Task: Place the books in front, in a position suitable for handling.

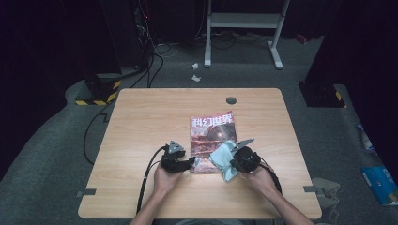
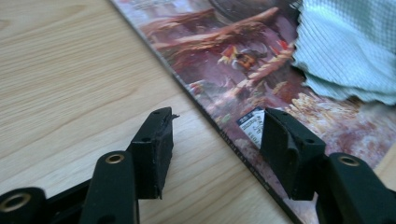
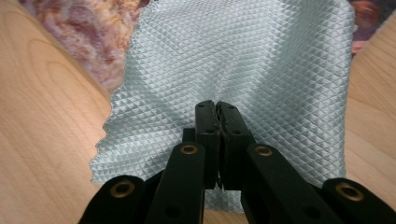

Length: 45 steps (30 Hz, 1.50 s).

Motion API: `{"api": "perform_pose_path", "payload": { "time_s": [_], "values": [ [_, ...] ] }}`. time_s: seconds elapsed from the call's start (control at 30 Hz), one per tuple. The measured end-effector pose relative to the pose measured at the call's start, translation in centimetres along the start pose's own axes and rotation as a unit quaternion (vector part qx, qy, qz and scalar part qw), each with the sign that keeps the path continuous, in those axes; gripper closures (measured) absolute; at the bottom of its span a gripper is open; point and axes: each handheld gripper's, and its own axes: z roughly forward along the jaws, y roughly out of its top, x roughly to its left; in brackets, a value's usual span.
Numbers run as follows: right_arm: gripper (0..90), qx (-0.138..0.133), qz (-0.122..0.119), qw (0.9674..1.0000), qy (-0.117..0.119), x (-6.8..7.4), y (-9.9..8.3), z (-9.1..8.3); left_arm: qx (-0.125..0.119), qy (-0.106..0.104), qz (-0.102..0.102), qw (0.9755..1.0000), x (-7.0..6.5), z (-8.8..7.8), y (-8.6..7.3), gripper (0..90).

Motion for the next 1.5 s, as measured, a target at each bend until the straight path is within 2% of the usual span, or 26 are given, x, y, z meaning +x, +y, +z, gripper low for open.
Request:
{"api": "perform_pose_path", "payload": {
  "time_s": [0.03, 0.23, 0.33, 0.43, 0.5, 0.57, 0.6, 0.63, 0.7, 0.77, 0.8, 0.83, 0.87, 0.97, 1.0, 1.03, 1.17, 1.2, 1.23, 1.27, 1.3, 1.33, 1.4, 1.43, 1.5],
  "values": [
    [88.0, 0.002, -0.002, 1.0000, -0.002, -0.1, 0.0, 0.0, 0.008, -0.005, 0.008, 0.9999, -0.2, 0.4, 0.5, 44.8],
    [88.1, 0.010, -0.006, 0.9999, -0.013, -0.7, 0.3, 0.1, 0.023, -0.019, 0.011, 0.9995, -0.8, 1.1, 1.3, 47.2],
    [88.1, 0.005, 0.007, 0.9998, -0.016, -1.6, 0.2, 0.1, 0.028, -0.022, 0.019, 0.9992, -1.4, 1.4, 1.6, 46.5],
    [88.1, 0.004, 0.015, 0.9997, -0.016, -2.0, 0.1, 0.1, 0.029, -0.029, 0.013, 0.9991, -1.4, 1.4, 1.6, 46.7],
    [88.1, 0.009, 0.007, 0.9995, -0.029, -1.5, 0.3, 0.1, 0.031, -0.020, 0.012, 0.9992, -1.1, 1.2, 1.6, 45.5],
    [88.1, 0.010, 0.005, 0.9996, -0.024, -1.4, 0.4, 0.1, 0.034, -0.009, 0.006, 0.9994, -0.6, 1.0, 1.6, 45.6],
    [88.0, 0.013, 0.002, 0.9997, -0.019, -1.0, 0.6, 0.1, 0.036, -0.007, 0.003, 0.9993, -0.4, 0.9, 1.6, 45.6],
    [88.0, 0.014, -0.012, 0.9997, -0.014, -0.3, 1.0, 0.2, 0.037, -0.005, 0.003, 0.9993, -0.3, 0.9, 1.6, 46.3],
    [88.1, 0.015, -0.016, 0.9997, -0.010, 0.1, 1.1, 0.3, 0.038, -0.006, 0.003, 0.9992, -0.2, 0.8, 1.6, 46.9],
    [88.0, 0.014, -0.034, 0.9993, 0.006, 1.7, 2.2, 1.0, 0.038, -0.006, 0.004, 0.9992, -0.3, 0.8, 1.6, 48.0],
    [88.0, 0.014, -0.034, 0.9993, 0.006, 1.7, 2.2, 1.0, 0.038, -0.007, 0.003, 0.9992, -0.3, 0.8, 1.6, 48.0],
    [88.0, 0.010, -0.042, 0.9989, 0.016, 2.7, 2.9, 1.5, 0.038, -0.007, 0.004, 0.9993, -0.3, 0.8, 1.6, 48.0],
    [88.0, 0.010, -0.042, 0.9989, 0.016, 2.7, 2.9, 1.5, 0.038, -0.007, 0.004, 0.9993, -0.3, 0.8, 1.6, 48.0],
    [88.0, 0.006, -0.061, 0.9976, 0.033, 4.6, 4.2, 2.3, 0.037, -0.009, 0.001, 0.9993, -0.2, 0.8, 1.6, 48.0],
    [88.0, 0.004, -0.077, 0.9963, 0.039, 5.7, 4.8, 2.6, 0.036, -0.009, 0.002, 0.9993, -0.2, 0.8, 1.6, 47.7],
    [88.0, 0.004, -0.083, 0.9958, 0.039, 6.0, 5.0, 2.7, 0.037, -0.007, 0.002, 0.9993, -0.1, 0.8, 1.6, 47.5],
    [88.0, 0.009, -0.078, 0.9957, 0.049, 5.8, 5.1, 2.7, 0.037, -0.003, -0.002, 0.9993, 0.2, 0.6, 1.5, 46.9],
    [88.0, 0.012, -0.075, 0.9961, 0.046, 5.4, 4.9, 2.6, 0.038, -0.001, -0.003, 0.9993, 0.3, 0.5, 1.4, 46.8],
    [88.1, 0.018, -0.056, 0.9977, 0.034, 4.2, 4.2, 2.1, 0.039, 0.003, 0.000, 0.9992, 0.4, 0.4, 1.4, 47.7],
    [88.1, 0.018, -0.056, 0.9977, 0.034, 4.2, 4.2, 2.1, 0.039, 0.011, 0.005, 0.9992, 0.4, 0.4, 1.4, 47.7],
    [88.1, 0.017, -0.052, 0.9980, 0.030, 3.6, 3.8, 1.9, 0.040, 0.019, 0.012, 0.9989, 0.3, 0.4, 1.3, 47.8],
    [88.0, 0.018, -0.031, 0.9991, 0.023, 2.4, 2.9, 1.4, 0.041, 0.023, 0.020, 0.9987, 0.2, 0.4, 1.3, 47.9],
    [88.0, 0.019, -0.026, 0.9993, 0.019, 1.9, 2.5, 1.2, 0.041, 0.026, 0.023, 0.9986, 0.2, 0.4, 1.3, 47.6],
    [88.0, 0.019, -0.018, 0.9995, 0.017, 1.7, 2.2, 1.0, 0.039, 0.022, 0.014, 0.9989, 0.2, 0.5, 1.3, 46.3],
    [88.0, 0.020, -0.021, 0.9995, 0.012, 1.9, 2.2, 1.0, 0.037, 0.017, 0.006, 0.9991, 0.3, 0.5, 1.4, 45.6]
  ]
}}
